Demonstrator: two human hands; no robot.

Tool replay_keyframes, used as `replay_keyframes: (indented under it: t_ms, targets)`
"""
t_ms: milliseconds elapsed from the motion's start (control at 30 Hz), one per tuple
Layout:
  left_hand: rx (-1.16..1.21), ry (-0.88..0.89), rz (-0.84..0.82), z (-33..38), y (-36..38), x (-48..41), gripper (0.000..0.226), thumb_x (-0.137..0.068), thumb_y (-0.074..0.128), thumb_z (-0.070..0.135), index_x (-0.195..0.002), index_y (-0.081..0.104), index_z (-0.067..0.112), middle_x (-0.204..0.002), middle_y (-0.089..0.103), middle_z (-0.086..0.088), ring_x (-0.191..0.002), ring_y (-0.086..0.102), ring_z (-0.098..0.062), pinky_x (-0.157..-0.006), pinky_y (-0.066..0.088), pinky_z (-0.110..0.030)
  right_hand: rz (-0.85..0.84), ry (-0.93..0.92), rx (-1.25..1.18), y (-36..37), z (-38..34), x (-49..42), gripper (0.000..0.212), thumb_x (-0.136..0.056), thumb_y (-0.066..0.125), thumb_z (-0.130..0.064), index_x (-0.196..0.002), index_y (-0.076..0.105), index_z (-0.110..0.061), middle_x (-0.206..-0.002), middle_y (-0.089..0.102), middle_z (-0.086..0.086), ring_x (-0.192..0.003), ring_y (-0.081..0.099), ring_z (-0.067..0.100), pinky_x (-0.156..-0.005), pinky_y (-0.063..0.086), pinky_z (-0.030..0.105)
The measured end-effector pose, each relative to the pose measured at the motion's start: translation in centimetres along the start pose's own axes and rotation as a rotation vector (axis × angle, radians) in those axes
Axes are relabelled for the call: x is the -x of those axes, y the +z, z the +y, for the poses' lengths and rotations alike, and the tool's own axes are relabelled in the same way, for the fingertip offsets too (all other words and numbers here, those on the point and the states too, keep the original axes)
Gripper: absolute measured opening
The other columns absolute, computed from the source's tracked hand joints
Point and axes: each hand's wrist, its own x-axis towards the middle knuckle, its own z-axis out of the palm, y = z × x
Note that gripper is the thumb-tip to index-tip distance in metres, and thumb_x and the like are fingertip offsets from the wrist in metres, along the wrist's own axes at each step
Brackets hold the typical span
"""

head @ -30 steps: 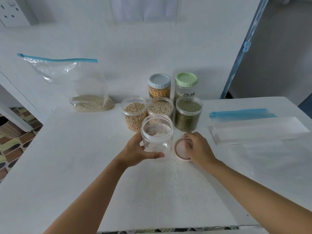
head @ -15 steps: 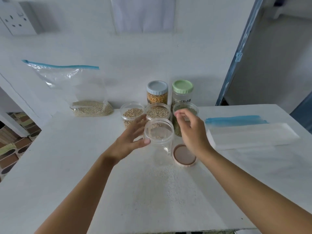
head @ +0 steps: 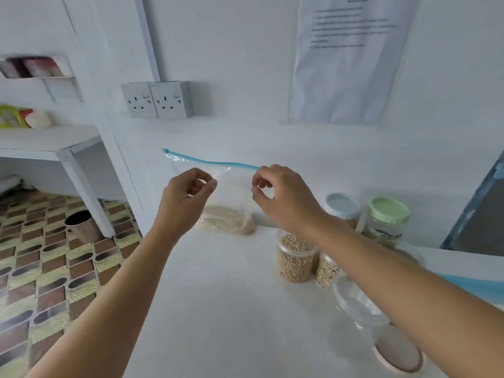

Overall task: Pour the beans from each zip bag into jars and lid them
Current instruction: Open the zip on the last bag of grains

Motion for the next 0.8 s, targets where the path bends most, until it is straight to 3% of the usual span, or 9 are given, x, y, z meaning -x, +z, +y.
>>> replay_keyframes:
  t_ms: [100, 200, 267, 367, 467, 567, 633, 700, 800]
  targets:
    - [-0.256, 0.141, 0.103, -2.8, -2.5, -4.8, 0.002, -0.097, 0.066, 0.024, -0.097, 0.066, 0.022, -0.095, 0.063, 0.003, -0.091, 0.057, -0.007, -0.08, 0.046, -0.023, -0.004, -0.048, 0.219, 3.7, -0.6, -4.8, 0.026, -0.099, 0.056, -0.027, -0.121, 0.062, -0.015, -0.118, 0.06, 0.002, -0.118, 0.048, 0.024, -0.096, 0.042, 0.043]
    - [-0.491, 0.214, 0.076, -6.1, -4.3, -9.4, 0.027, -0.099, 0.063, 0.029, -0.126, 0.063, 0.025, -0.127, 0.054, 0.001, -0.123, 0.046, -0.024, -0.099, 0.035, -0.037, 0.008, -0.025, 0.325, 7.0, -0.4, -8.3, 0.039, -0.099, 0.055, -0.029, -0.135, 0.057, -0.015, -0.135, 0.056, 0.004, -0.132, 0.044, 0.027, -0.101, 0.038, 0.044]
    - [-0.581, 0.194, -0.006, -8.1, -4.9, -11.8, 0.038, -0.101, 0.059, 0.033, -0.139, 0.055, 0.028, -0.144, 0.045, -0.001, -0.135, 0.038, -0.025, -0.102, 0.032, -0.044, -0.029, 0.034, 0.406, 8.9, 0.1, -9.7, 0.039, -0.102, 0.05, -0.03, -0.138, 0.054, -0.015, -0.131, 0.058, 0.004, -0.125, 0.05, 0.029, -0.097, 0.039, 0.045]
    - [-0.595, 0.162, -0.101, -10.5, -5.0, -14.1, 0.035, -0.105, 0.051, 0.034, -0.14, 0.053, 0.03, -0.151, 0.039, 0.0, -0.142, 0.031, -0.025, -0.099, 0.028, -0.044, -0.005, 0.105, 0.463, 10.8, 0.9, -10.5, 0.026, -0.103, 0.046, -0.026, -0.122, 0.06, -0.015, -0.101, 0.066, 0.002, -0.095, 0.06, 0.03, -0.082, 0.04, 0.041]
    - [-0.604, 0.171, -0.1, -11.9, -5.0, -15.0, 0.026, -0.106, 0.049, 0.035, -0.128, 0.059, 0.027, -0.142, 0.041, -0.003, -0.138, 0.035, -0.025, -0.097, 0.025, -0.042, 0.086, 0.136, 0.412, 11.5, 1.4, -10.4, 0.016, -0.102, 0.049, -0.017, -0.1, 0.064, -0.013, -0.083, 0.064, 0.001, -0.078, 0.059, 0.031, -0.071, 0.032, 0.038]
    - [-0.411, 0.143, -0.148, -12.3, -5.6, -14.8, 0.02, -0.105, 0.053, 0.035, -0.12, 0.063, 0.025, -0.127, 0.045, -0.002, -0.108, 0.057, -0.018, -0.103, 0.041, -0.043, 0.124, 0.125, 0.389, 11.4, 1.4, -9.9, 0.015, -0.101, 0.052, -0.015, -0.095, 0.065, -0.012, -0.079, 0.063, 0.001, -0.073, 0.057, 0.03, -0.071, 0.033, 0.038]
    - [-0.336, 0.18, -0.137, -12.2, -6.3, -14.3, 0.017, -0.105, 0.056, 0.032, -0.115, 0.066, 0.024, -0.116, 0.051, -0.002, -0.092, 0.059, -0.003, -0.1, 0.048, -0.047, 0.144, 0.113, 0.381, 10.9, 1.0, -9.6, 0.015, -0.102, 0.053, -0.014, -0.095, 0.066, -0.011, -0.08, 0.064, 0.002, -0.074, 0.056, 0.03, -0.073, 0.035, 0.04]
    - [-0.307, 0.219, -0.109, -11.3, -6.6, -13.8, 0.016, -0.105, 0.056, 0.03, -0.113, 0.068, 0.022, -0.109, 0.054, -0.004, -0.09, 0.056, 0.003, -0.096, 0.049, -0.04, 0.174, 0.1, 0.374, 10.1, 0.4, -9.2, 0.017, -0.104, 0.052, -0.014, -0.096, 0.066, -0.01, -0.081, 0.065, 0.002, -0.076, 0.056, 0.03, -0.074, 0.035, 0.04]
    - [-0.273, 0.275, -0.058, -9.1, -6.9, -12.9, 0.016, -0.105, 0.057, 0.026, -0.112, 0.069, 0.019, -0.105, 0.053, -0.004, -0.087, 0.053, 0.01, -0.084, 0.041, -0.018, 0.225, 0.061, 0.374, 8.4, -0.4, -8.6, 0.017, -0.104, 0.052, -0.014, -0.098, 0.068, -0.01, -0.082, 0.066, 0.003, -0.077, 0.057, 0.029, -0.076, 0.038, 0.042]
